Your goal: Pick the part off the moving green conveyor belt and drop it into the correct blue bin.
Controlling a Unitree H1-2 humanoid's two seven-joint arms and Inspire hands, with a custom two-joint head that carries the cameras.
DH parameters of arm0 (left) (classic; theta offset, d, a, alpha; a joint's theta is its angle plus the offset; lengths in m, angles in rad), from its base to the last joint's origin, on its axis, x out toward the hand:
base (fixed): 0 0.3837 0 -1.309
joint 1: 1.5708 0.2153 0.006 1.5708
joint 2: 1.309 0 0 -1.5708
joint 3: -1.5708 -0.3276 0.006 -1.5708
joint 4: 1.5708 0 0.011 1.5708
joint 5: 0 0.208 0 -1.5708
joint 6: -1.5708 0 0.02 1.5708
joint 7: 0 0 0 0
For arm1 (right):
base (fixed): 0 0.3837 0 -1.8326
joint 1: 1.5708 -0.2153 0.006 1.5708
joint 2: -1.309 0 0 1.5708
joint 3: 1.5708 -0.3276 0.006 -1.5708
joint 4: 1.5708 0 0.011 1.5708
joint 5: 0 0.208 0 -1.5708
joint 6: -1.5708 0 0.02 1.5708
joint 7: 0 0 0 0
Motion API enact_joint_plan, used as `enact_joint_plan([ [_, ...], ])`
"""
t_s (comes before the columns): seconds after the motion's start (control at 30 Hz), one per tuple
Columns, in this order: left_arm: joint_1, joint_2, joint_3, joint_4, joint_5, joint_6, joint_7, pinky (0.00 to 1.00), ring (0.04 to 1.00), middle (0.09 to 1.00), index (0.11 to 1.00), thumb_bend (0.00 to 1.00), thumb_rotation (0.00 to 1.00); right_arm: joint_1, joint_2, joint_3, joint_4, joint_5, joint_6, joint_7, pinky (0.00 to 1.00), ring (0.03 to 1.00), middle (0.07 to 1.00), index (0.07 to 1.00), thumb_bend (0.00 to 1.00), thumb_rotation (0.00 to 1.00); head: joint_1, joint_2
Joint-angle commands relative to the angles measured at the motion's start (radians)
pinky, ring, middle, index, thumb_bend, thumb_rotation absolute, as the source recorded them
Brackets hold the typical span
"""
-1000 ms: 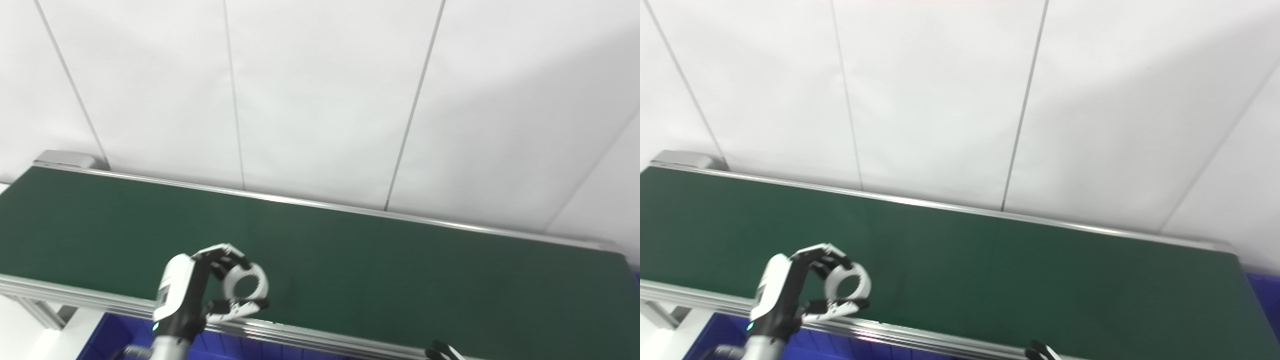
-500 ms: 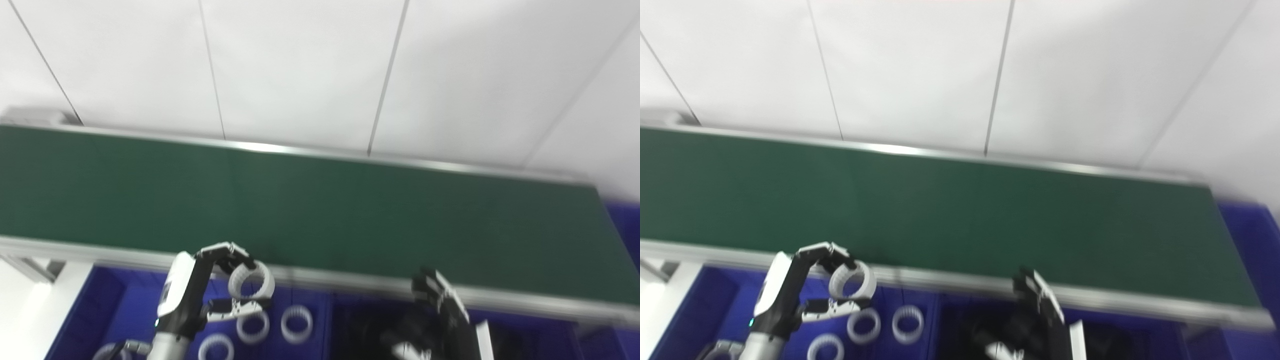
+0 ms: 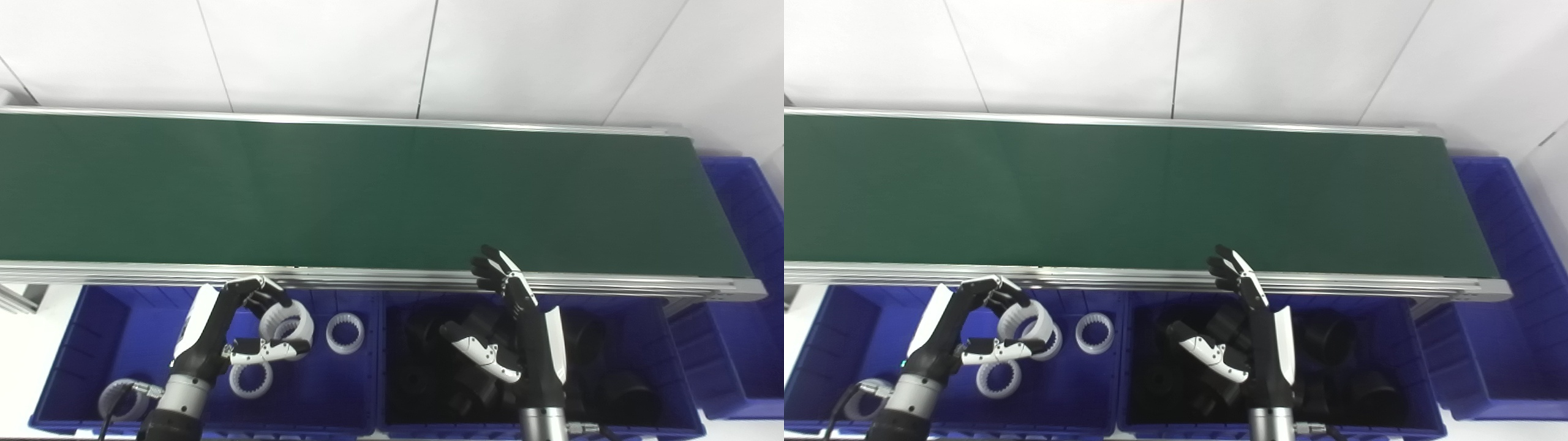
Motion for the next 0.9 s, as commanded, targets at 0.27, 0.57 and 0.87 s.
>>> enact_joint_plan([
  [0.27,-0.016,0.036,0.010,0.080,0.064,0.002,0.018,0.39,0.411,0.493,0.523,0.50,0.00,0.000,0.016,-0.005,-0.037,-0.014,-0.006,0.010,0.71,0.764,0.787,0.859,0.71,0.50,0.002,0.002],
  [0.57,-0.010,0.106,-0.035,0.021,-0.125,-0.014,-0.196,0.83,0.882,0.895,0.863,0.84,0.44,0.004,0.016,-0.005,-0.039,-0.010,0.000,0.018,0.72,0.770,0.796,0.861,0.71,0.49,0.004,-0.002],
  [0.87,-0.027,0.110,-0.076,-0.055,-0.512,-0.123,-0.402,0.84,0.881,0.902,0.846,1.00,0.38,0.001,0.019,-0.008,-0.031,0.003,-0.006,0.030,0.72,0.769,0.794,0.857,0.70,0.47,0.006,-0.016],
])
